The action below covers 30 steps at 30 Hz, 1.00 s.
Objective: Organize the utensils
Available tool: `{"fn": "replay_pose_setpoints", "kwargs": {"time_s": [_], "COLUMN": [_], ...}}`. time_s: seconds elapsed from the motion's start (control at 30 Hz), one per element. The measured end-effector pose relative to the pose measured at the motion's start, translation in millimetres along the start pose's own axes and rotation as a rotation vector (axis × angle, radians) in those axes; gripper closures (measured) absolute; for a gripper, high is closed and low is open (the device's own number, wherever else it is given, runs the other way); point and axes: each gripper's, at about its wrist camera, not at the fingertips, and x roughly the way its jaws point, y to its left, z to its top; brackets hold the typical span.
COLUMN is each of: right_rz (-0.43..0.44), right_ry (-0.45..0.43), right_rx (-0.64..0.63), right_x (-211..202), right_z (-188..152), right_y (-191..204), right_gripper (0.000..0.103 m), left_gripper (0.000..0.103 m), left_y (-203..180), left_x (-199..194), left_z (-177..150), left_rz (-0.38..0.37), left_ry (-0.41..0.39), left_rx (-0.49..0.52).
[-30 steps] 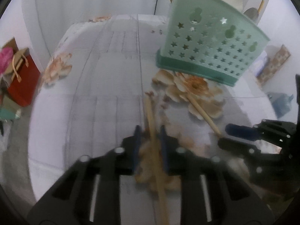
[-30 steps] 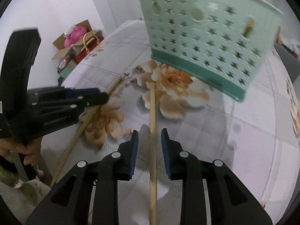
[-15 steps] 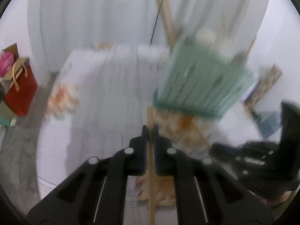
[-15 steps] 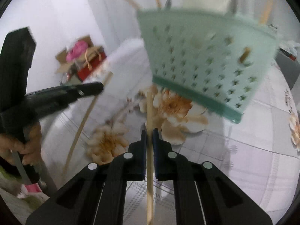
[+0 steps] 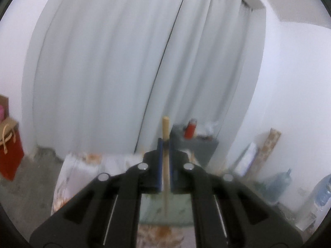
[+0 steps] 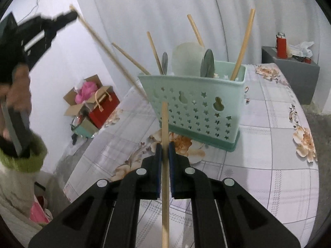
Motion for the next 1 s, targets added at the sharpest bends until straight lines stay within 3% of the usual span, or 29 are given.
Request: {"fn": "replay_pose_setpoints", "kwargs": {"time_s": [0.17, 0.37, 0.57, 0.83, 0.9, 0.97, 1.0], "right_rz": [0.004, 0.004, 0.001, 0.023, 0.026, 0.037, 0.042], "right_ry": [-0.006, -0.016, -0.025, -0.017, -0.005, -0.004, -0.005], "right_rx": [0.01, 0.018, 0.029, 0.045, 0.047, 0.048, 0.047], "right_x": [-1.0, -6.3, -10.3, -11.2, -8.2, -7.6, -7.5], "right_z": [0.1, 0.5, 0.4, -4.9, -6.5, -7.3, -8.0], "right_y": [-2.5, -6.0, -10.6, -15.9, -17.0, -17.2, -16.8], "right_gripper": [0.096, 0.096, 0.096, 0.096, 0.096, 0.096, 0.096], "left_gripper": [0.1, 0.103, 0.103, 0.103, 0.096, 0.072, 0.07], "left_y": [-17.1, -23.1, -34.0, -19.0, -8.0, 8.3, 15.8], "left_x": [12.0, 39.1, 38.5, 33.8, 29.3, 22.7, 20.1], "left_z": [15.2, 15.6, 29.8, -8.7, -25.7, -43.4, -50.6], "left_rz": [0.01, 0.028, 0.009, 0.036, 0.061, 0.105, 0.136], "left_ry": [-0.068, -0.068, -0.107, 0.075, 0.146, 0.206, 0.228], "left_rx": [0.028, 0.017, 0.041, 0.055, 0.065, 0.077, 0.08]}}
